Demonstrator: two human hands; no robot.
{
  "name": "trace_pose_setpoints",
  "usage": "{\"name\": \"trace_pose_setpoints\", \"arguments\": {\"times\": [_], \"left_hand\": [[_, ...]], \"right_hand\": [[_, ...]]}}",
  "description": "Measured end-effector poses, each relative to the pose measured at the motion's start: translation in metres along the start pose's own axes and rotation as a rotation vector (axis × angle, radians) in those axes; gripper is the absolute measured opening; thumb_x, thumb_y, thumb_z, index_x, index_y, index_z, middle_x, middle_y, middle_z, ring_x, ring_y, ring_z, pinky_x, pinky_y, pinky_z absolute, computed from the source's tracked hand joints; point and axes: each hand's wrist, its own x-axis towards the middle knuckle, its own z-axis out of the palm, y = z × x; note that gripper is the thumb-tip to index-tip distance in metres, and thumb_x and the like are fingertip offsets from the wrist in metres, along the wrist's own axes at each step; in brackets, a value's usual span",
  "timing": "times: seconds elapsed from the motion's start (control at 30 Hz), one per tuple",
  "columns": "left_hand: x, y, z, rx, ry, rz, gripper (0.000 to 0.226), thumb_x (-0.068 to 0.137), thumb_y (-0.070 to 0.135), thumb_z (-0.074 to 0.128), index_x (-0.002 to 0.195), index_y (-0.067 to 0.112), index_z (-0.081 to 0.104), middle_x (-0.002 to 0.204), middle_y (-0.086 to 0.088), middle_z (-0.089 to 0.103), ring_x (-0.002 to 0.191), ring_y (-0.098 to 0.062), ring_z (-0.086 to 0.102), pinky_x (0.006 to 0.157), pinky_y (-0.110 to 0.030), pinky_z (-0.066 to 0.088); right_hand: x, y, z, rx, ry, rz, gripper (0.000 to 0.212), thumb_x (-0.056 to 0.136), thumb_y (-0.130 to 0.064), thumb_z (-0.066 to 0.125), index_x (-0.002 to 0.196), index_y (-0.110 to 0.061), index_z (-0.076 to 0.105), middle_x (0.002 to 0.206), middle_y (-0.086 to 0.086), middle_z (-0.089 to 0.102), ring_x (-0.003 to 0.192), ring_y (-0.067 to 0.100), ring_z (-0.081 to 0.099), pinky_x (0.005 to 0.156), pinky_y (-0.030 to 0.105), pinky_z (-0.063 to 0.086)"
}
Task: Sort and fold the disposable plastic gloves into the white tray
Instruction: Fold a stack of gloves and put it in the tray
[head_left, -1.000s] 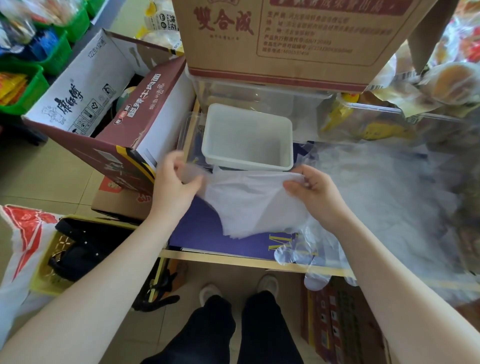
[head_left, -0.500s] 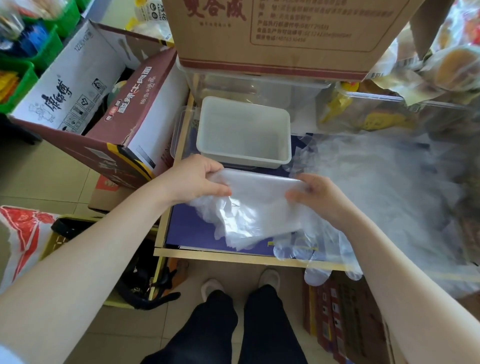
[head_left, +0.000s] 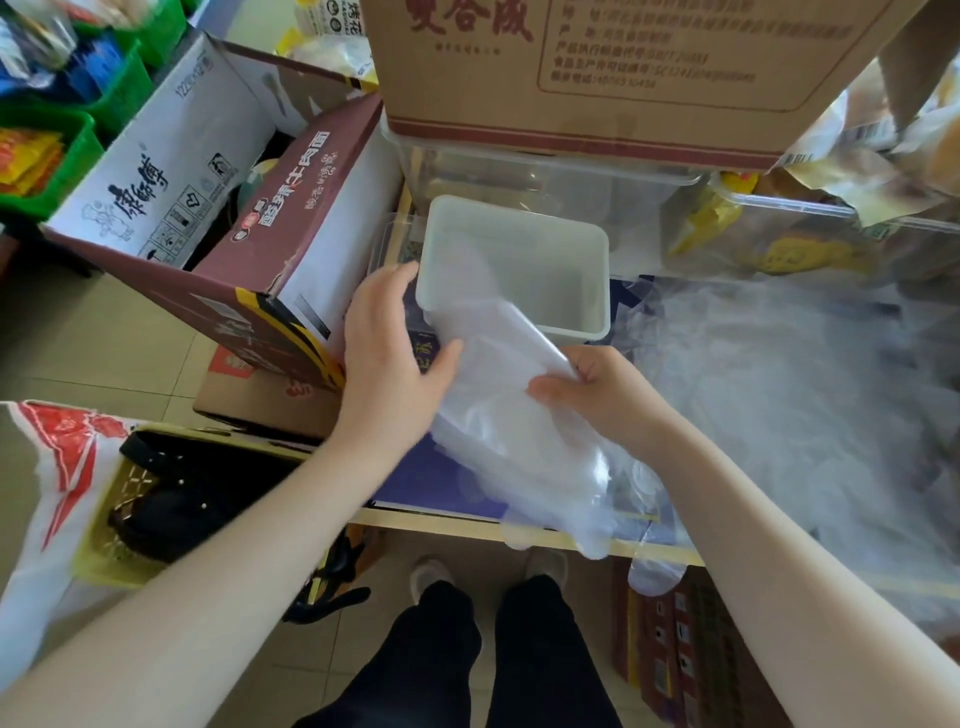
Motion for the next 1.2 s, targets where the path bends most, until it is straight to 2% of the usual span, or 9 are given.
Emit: {"name": "trace_pose_setpoints", "arguments": {"times": [0.1, 0.2, 0.3, 0.43, 0.57, 0.77, 1.0, 1.1, 1.2], "left_hand": [[-0.018, 0.006, 0.014, -0.353, -0.088, -0.422, 0.087, 0.078, 0.028, 0.073, 0.146, 0.024, 0.018, 0.147, 0.003, 0.029, 0.131, -0.01, 0.035, 0.107, -0.031, 0.034], [-0.018, 0.002, 0.016, -0.845, -0.265, -0.793, 0.068, 0.067, 0.032, 0.076, 0.128, 0.018, 0.05, 0.117, -0.003, 0.064, 0.107, -0.022, 0.062, 0.087, -0.037, 0.051], [-0.017, -0.007, 0.012, -1.038, -0.375, -0.895, 0.048, 0.069, 0.027, 0.072, 0.115, 0.02, 0.062, 0.106, -0.006, 0.07, 0.1, -0.026, 0.066, 0.083, -0.041, 0.053], [-0.013, -0.011, 0.009, -0.923, -0.31, -0.797, 0.027, 0.083, 0.015, 0.065, 0.11, 0.012, 0.065, 0.103, -0.011, 0.071, 0.098, -0.03, 0.066, 0.085, -0.044, 0.054], [-0.007, -0.01, 0.004, -0.779, -0.338, -0.692, 0.013, 0.084, 0.016, 0.066, 0.097, 0.017, 0.068, 0.095, -0.007, 0.073, 0.089, -0.025, 0.068, 0.081, -0.042, 0.055], [-0.002, -0.014, 0.005, -0.963, -0.289, -0.765, 0.012, 0.09, 0.019, 0.057, 0.096, 0.014, 0.066, 0.084, -0.001, 0.073, 0.08, -0.018, 0.068, 0.069, -0.029, 0.053], [0.0, -0.017, 0.002, -0.899, -0.355, -0.713, 0.015, 0.092, 0.021, 0.054, 0.091, 0.017, 0.068, 0.08, 0.001, 0.073, 0.076, -0.014, 0.068, 0.074, -0.028, 0.052], [-0.001, -0.019, 0.0, -0.765, -0.397, -0.659, 0.016, 0.093, 0.025, 0.054, 0.094, 0.021, 0.069, 0.09, -0.002, 0.072, 0.091, -0.022, 0.066, 0.088, -0.039, 0.049], [-0.002, -0.017, 0.0, -0.721, -0.419, -0.645, 0.017, 0.093, 0.027, 0.053, 0.097, 0.021, 0.069, 0.097, -0.006, 0.071, 0.098, -0.028, 0.063, 0.093, -0.045, 0.048]], "right_hand": [[-0.001, -0.003, 0.009, 0.246, -0.026, -0.005, 0.017, 0.087, -0.013, 0.064, 0.093, 0.003, 0.064, 0.078, 0.009, 0.065, 0.066, 0.018, 0.06, 0.063, 0.029, 0.049], [-0.002, -0.005, 0.014, 0.55, -0.074, -0.014, 0.018, 0.088, -0.009, 0.059, 0.102, 0.003, 0.063, 0.088, 0.011, 0.066, 0.074, 0.02, 0.062, 0.068, 0.027, 0.051], [0.0, -0.003, 0.016, 0.609, -0.056, 0.008, 0.014, 0.088, -0.012, 0.06, 0.099, -0.005, 0.066, 0.09, 0.009, 0.069, 0.078, 0.021, 0.064, 0.074, 0.033, 0.052], [0.002, -0.005, 0.021, 0.624, -0.044, 0.063, 0.011, 0.087, -0.016, 0.061, 0.096, -0.01, 0.065, 0.088, 0.006, 0.071, 0.077, 0.019, 0.066, 0.073, 0.034, 0.053], [0.006, -0.018, 0.024, 0.546, 0.156, -0.096, 0.02, 0.093, -0.015, 0.055, 0.11, -0.022, 0.049, 0.086, 0.003, 0.066, 0.077, 0.019, 0.064, 0.071, 0.038, 0.053], [0.009, -0.02, 0.023, 0.616, 0.362, -0.198, 0.032, 0.085, -0.016, 0.053, 0.084, -0.047, 0.042, 0.07, 0.016, 0.048, 0.06, 0.026, 0.042, 0.053, 0.039, 0.036], [0.005, -0.015, 0.006, 0.326, 0.121, -0.235, 0.045, 0.094, 0.004, 0.039, 0.105, -0.032, 0.063, 0.054, -0.023, 0.052, 0.052, 0.011, 0.03, 0.051, 0.02, 0.026], [0.003, -0.019, 0.001, 0.51, -0.02, -0.16, 0.039, 0.093, 0.006, 0.044, 0.114, -0.024, 0.059, 0.071, -0.016, 0.065, 0.058, 0.004, 0.055, 0.055, 0.016, 0.043], [0.004, -0.017, 0.0, 0.377, -0.023, -0.147, 0.043, 0.086, -0.004, 0.062, 0.122, -0.026, 0.055, 0.086, -0.014, 0.066, 0.068, -0.001, 0.061, 0.058, 0.011, 0.047]]}}
